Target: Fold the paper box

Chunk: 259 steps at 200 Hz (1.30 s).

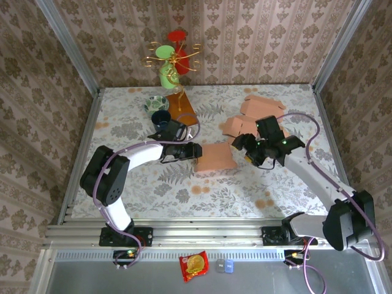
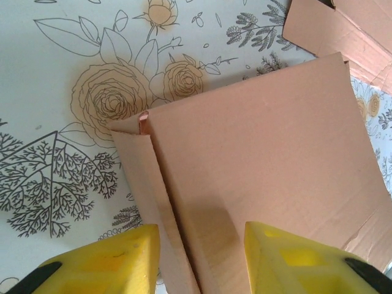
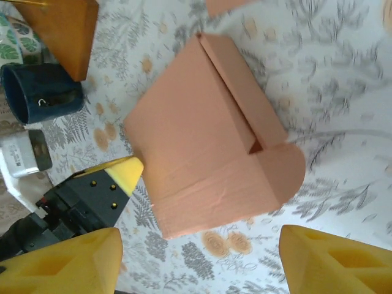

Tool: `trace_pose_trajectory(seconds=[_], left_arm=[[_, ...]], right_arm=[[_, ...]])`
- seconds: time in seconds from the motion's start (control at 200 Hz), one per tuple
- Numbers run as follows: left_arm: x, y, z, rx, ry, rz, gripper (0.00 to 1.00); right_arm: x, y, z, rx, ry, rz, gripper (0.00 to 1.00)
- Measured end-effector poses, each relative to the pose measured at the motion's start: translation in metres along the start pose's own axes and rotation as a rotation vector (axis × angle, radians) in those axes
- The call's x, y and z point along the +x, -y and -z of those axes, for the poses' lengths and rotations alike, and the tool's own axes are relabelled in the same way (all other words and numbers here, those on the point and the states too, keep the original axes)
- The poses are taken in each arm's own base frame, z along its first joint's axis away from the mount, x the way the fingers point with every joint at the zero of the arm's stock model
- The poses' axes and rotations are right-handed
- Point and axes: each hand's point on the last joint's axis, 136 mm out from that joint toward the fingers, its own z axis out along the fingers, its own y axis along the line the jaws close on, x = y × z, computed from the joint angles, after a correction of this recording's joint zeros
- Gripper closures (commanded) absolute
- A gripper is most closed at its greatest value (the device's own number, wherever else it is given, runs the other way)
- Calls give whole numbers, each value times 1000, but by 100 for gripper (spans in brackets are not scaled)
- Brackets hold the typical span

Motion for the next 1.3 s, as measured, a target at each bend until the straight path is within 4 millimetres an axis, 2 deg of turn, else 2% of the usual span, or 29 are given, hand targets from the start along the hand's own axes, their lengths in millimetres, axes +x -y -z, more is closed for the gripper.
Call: trace_pose_trajectory(seconds=[0.085, 0.26, 0.41, 0.52, 0.88, 1.295], left_arm=[[1, -1, -1, 1, -3, 0, 56], [7, -1, -3, 18, -13, 2, 56], [7, 1, -4, 36, -10, 5, 57], [8, 0, -4, 38, -10, 11, 58], [11, -3, -5, 29, -22, 17, 60], [17, -9, -5, -1, -40, 15, 65]], right_arm=[[-8, 6, -16, 29, -39, 112, 33], [-5, 38, -74, 130, -201, 260, 36], [-2, 42, -101, 124, -286, 308, 46], [1, 42, -106, 111, -311, 325, 54], [1, 34, -112, 55, -314, 341, 69], [8, 36, -110, 28, -320, 327, 76]])
